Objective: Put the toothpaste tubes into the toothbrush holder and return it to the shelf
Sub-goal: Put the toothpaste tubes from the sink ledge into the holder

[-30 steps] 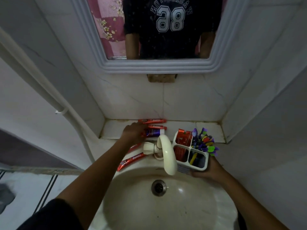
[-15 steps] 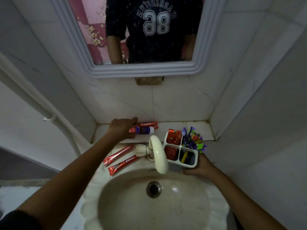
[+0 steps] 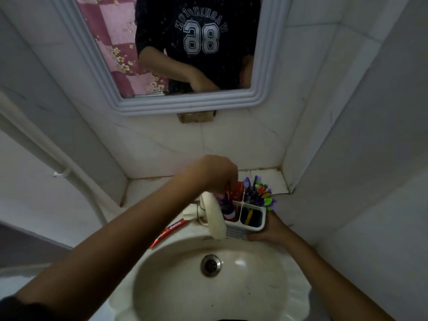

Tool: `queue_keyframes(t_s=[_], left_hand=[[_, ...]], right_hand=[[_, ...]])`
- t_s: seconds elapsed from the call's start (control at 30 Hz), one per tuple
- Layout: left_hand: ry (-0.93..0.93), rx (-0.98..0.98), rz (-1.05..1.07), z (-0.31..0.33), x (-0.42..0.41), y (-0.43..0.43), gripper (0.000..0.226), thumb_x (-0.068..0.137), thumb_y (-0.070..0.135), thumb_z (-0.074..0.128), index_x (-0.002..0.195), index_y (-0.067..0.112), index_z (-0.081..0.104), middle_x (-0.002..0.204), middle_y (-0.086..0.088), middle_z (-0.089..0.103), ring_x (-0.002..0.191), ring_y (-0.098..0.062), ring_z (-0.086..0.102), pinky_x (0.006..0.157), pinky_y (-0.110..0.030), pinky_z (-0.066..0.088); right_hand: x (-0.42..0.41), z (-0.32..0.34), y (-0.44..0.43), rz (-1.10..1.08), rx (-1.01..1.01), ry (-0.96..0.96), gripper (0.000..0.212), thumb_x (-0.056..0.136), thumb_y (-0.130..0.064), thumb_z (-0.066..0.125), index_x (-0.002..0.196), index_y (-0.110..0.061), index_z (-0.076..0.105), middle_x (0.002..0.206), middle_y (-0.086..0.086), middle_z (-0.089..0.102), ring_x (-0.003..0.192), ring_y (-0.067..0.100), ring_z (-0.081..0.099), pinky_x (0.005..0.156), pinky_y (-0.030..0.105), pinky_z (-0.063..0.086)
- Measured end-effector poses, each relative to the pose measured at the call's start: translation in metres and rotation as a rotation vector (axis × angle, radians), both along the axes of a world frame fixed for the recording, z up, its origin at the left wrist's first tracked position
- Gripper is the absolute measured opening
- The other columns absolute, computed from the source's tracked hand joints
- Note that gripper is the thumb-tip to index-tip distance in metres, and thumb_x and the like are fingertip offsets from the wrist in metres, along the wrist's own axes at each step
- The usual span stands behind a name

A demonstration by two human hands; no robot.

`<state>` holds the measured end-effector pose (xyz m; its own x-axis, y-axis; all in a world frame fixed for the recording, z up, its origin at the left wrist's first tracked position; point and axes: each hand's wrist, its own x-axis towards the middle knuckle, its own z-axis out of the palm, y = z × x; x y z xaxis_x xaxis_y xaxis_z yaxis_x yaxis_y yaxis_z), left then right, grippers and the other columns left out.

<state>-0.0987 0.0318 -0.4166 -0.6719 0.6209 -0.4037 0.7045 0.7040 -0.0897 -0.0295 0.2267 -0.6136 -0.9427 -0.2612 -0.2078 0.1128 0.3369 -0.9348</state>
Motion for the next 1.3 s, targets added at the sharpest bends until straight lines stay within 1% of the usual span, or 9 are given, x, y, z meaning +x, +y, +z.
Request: queue_keyframes(t_s=[0.13,0.33,0.43,0.63,0.77,0.87,1.0,1.17,1.3], left_hand=[[-0.034,-0.078,0.011,-0.027,0.01,0.032,0.038,0.077,0.027,0.074,0.111,0.014,0.067,0.096,-0.004,0.067,0.093,-0.022,0.065,0.072,-0.033,0.049],[-0.202,0.457,0.356,-0.037,-0.004,-0.013,0.022,0.074,0.03,0.077,0.093,0.02,0.072,0.094,0.006,0.069,0.089,-0.013,0.063,0.076,-0.027,0.05],[-0.254,0.529,0.435,-0.042,-0.009,-0.028,0.015,0.076,0.026,0.077,0.088,0.018,0.076,0.085,0.009,0.068,0.082,-0.008,0.062,0.071,-0.021,0.045],[-0.249,0.821,0.655,-0.059,-0.035,-0.057,0.02,0.081,0.028,0.072,0.092,0.013,0.076,0.096,0.0,0.075,0.083,-0.005,0.065,0.078,-0.023,0.049],[0.018,0.59,0.889,-0.107,-0.057,-0.099,0.025,0.088,0.023,0.06,0.112,0.022,0.068,0.122,-0.002,0.066,0.101,-0.018,0.063,0.09,-0.035,0.053],[-0.072,0.28,0.722,-0.147,-0.061,-0.112,0.042,0.088,0.032,0.058,0.129,0.024,0.053,0.131,-0.005,0.058,0.114,-0.025,0.057,0.094,-0.041,0.049],[0.066,0.184,0.607,-0.184,-0.061,-0.116,0.066,0.082,0.039,0.065,0.139,0.019,0.038,0.135,-0.011,0.048,0.116,-0.031,0.053,0.092,-0.043,0.046],[0.3,0.045,0.456,-0.195,-0.057,-0.118,0.05,0.09,0.022,0.055,0.136,0.009,0.039,0.132,-0.017,0.05,0.114,-0.036,0.054,0.086,-0.044,0.046],[0.249,-0.001,0.399,-0.188,-0.064,-0.119,0.044,0.094,0.011,0.046,0.137,0.009,0.037,0.124,-0.019,0.058,0.108,-0.037,0.061,0.083,-0.043,0.05]], right_hand=[[-0.002,-0.004,0.001,0.001,0.021,0.012,0.073,0.055,0.011,0.089,0.111,-0.026,0.059,0.105,-0.017,0.067,0.096,-0.016,0.063,0.077,0.004,0.05],[-0.001,-0.008,0.001,0.003,-0.004,0.001,0.071,0.056,0.008,0.088,0.11,-0.028,0.06,0.099,-0.026,0.073,0.099,-0.011,0.065,0.078,0.008,0.052],[0.002,-0.006,0.001,0.0,-0.03,0.003,0.069,0.05,-0.01,0.089,0.111,-0.026,0.061,0.103,-0.029,0.072,0.101,-0.007,0.066,0.08,0.009,0.053],[-0.001,-0.008,0.001,0.012,-0.011,-0.002,0.072,0.056,0.015,0.085,0.108,-0.028,0.06,0.101,-0.03,0.072,0.099,-0.008,0.066,0.079,0.01,0.053],[-0.003,-0.013,0.002,0.006,-0.015,-0.022,0.073,0.056,0.014,0.085,0.108,-0.029,0.059,0.1,-0.033,0.071,0.098,-0.011,0.065,0.078,0.008,0.052],[-0.003,-0.017,0.002,0.005,-0.026,-0.041,0.073,0.058,0.017,0.084,0.108,-0.03,0.057,0.099,-0.039,0.068,0.097,-0.016,0.063,0.076,0.005,0.051],[-0.003,-0.019,0.005,0.006,-0.023,-0.059,0.072,0.059,0.012,0.086,0.111,-0.027,0.057,0.102,-0.037,0.069,0.1,-0.015,0.063,0.079,0.005,0.05],[-0.003,-0.017,0.005,-0.006,-0.04,-0.024,0.073,0.05,-0.021,0.088,0.118,-0.022,0.06,0.114,-0.01,0.07,0.108,-0.001,0.065,0.084,0.013,0.053],[-0.002,-0.012,0.003,0.0,-0.024,-0.027,0.073,0.049,-0.023,0.087,0.116,-0.026,0.059,0.106,-0.024,0.072,0.106,-0.007,0.064,0.082,0.009,0.052]])
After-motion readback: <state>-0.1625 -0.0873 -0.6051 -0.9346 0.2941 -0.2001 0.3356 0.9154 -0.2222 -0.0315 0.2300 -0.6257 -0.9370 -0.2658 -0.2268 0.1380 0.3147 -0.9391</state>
